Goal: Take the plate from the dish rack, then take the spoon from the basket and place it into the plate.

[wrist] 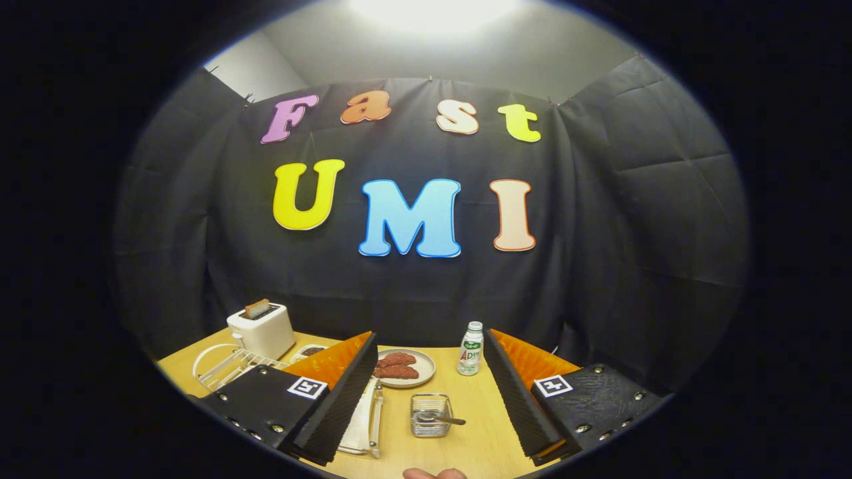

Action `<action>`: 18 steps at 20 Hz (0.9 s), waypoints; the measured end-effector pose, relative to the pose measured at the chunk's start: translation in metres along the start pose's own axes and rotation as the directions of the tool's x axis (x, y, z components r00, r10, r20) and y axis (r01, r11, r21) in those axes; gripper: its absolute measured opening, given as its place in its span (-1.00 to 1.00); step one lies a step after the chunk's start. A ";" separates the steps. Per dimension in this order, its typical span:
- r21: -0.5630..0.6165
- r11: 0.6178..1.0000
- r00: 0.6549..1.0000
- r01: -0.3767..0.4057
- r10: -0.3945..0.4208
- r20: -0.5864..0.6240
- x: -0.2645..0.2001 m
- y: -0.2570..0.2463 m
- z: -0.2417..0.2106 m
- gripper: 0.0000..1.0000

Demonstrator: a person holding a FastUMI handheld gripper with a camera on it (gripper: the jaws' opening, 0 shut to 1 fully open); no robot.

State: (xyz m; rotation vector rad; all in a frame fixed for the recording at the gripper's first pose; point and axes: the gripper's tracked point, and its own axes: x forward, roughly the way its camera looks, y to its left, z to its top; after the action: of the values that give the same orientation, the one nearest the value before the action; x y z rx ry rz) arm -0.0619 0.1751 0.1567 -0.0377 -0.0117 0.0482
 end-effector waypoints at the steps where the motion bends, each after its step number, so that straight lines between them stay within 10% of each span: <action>1: 0.010 1.000 1.000 -0.015 0.016 -0.019 0.002 0.007 -0.001 0.95; 9: 0.055 0.975 0.947 -0.215 0.222 -0.233 0.036 0.083 -0.031 0.95; 18: 0.173 0.938 0.651 -0.299 0.333 -0.682 0.074 0.130 -0.111 0.97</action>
State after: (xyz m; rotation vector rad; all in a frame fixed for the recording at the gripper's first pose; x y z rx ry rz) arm 0.0073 0.3047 0.0415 -0.0102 0.7799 0.3900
